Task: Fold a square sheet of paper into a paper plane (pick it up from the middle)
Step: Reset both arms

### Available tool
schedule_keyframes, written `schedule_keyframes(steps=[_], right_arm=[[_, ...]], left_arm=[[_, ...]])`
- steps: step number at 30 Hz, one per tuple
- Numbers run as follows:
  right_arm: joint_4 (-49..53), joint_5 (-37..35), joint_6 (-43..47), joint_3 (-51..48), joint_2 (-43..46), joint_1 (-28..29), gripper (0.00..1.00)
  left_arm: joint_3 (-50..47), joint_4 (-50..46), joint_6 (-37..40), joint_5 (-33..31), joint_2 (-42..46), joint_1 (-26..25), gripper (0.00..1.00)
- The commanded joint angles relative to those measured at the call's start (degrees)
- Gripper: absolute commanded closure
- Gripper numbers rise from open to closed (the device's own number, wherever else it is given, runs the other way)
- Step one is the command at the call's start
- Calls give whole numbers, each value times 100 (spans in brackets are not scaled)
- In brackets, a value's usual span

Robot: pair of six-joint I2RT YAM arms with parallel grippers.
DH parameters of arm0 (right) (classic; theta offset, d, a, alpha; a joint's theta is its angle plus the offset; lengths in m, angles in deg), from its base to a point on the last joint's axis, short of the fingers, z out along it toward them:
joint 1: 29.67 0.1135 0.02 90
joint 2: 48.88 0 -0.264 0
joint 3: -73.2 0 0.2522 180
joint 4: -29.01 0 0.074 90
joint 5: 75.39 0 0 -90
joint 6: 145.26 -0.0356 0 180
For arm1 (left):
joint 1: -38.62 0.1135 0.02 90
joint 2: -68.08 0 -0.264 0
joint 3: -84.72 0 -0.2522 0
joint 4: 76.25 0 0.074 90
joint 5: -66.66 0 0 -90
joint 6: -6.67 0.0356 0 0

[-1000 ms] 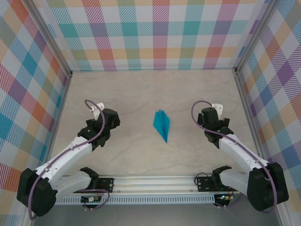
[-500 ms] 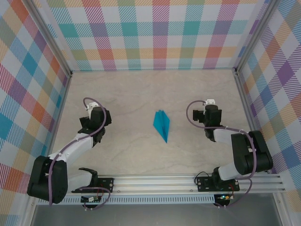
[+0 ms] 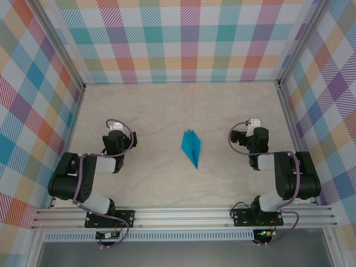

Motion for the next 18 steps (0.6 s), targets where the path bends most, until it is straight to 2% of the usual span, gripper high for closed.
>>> schedule_keyframes(steps=[1,2,3,8,18], right_arm=[[-192,219,-88,107,12,-32,0],[-204,225,-83,95,13,-33,0],[-200,219,-82,101,10,-31,0],[-195,221,-74,105,11,-31,0],[-181,234,-74,101,12,-31,0]], left_arm=[[-152,768,-22,592,-18,273,0],[-127,928,-98,460,-127,313,0],[-21,634,-173,332,-99,312,0],[13,597,-72,172,-90,200,0],[37,566,-20,294,-107,172,0]])
